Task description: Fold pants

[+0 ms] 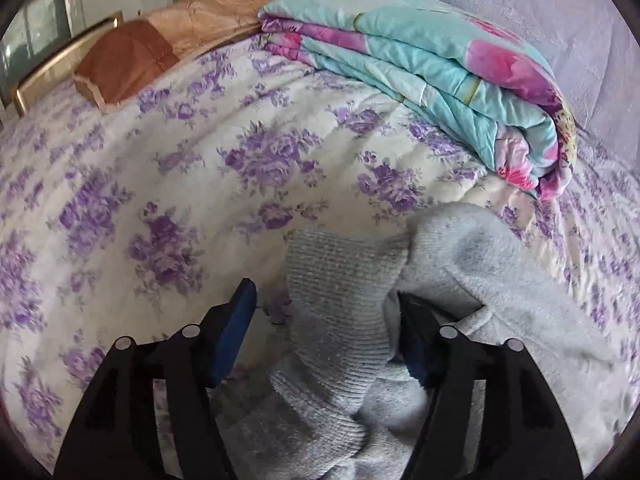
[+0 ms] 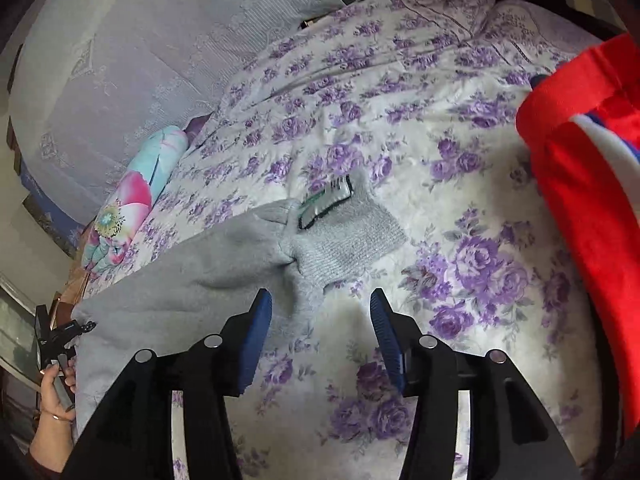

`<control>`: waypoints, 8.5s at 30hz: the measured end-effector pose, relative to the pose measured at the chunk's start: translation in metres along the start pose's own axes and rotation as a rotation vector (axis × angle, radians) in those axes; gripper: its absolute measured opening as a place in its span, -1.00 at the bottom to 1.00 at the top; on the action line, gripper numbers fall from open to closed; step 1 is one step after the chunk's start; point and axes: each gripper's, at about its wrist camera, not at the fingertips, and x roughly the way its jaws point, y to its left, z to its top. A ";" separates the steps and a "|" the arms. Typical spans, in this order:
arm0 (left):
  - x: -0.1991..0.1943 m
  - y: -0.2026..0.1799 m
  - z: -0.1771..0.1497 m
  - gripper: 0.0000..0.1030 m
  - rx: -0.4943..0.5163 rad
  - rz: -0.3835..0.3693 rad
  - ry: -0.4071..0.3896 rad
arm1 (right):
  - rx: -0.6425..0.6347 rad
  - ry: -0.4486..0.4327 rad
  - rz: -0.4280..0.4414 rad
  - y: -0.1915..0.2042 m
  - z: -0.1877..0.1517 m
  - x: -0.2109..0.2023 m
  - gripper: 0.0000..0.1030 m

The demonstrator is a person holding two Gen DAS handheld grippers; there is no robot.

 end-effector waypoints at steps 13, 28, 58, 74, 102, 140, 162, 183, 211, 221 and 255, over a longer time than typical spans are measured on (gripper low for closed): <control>-0.100 0.086 -0.062 0.57 0.111 -0.085 0.034 | -0.013 0.044 0.166 0.022 -0.064 -0.072 0.19; -0.108 0.067 -0.146 -0.62 0.046 -0.355 0.062 | -0.099 -0.141 0.396 0.032 -0.168 -0.246 0.26; -0.143 0.119 -0.153 -0.40 -0.090 -0.320 -0.038 | -0.816 -0.122 0.193 0.229 -0.147 -0.289 -0.26; -0.092 0.105 -0.164 0.11 -0.093 -0.397 0.050 | -0.044 0.214 0.396 0.009 -0.204 -0.159 0.56; -0.128 0.152 -0.202 -0.21 -0.120 -0.340 -0.029 | -0.021 0.123 0.214 -0.017 -0.214 -0.193 0.55; -0.151 0.116 -0.173 -0.63 -0.181 -0.407 -0.138 | -0.215 -0.360 0.231 0.047 -0.112 -0.241 -0.76; -0.136 0.121 -0.235 0.05 -0.060 -0.261 -0.112 | -0.016 -0.057 -0.076 -0.050 -0.185 -0.164 -0.86; -0.256 0.132 -0.239 0.21 0.088 -0.243 -0.204 | -0.261 -0.114 0.030 0.042 -0.174 -0.209 -0.19; -0.073 0.034 -0.068 0.90 -0.085 -0.470 0.221 | -1.013 0.167 0.085 0.306 -0.046 0.025 0.40; -0.022 0.052 -0.046 0.90 -0.370 -0.442 0.320 | -1.089 0.414 0.048 0.325 -0.018 0.186 0.00; -0.171 0.095 -0.111 -0.73 -0.094 -0.721 0.191 | -1.165 0.069 0.371 0.279 -0.157 -0.165 -0.85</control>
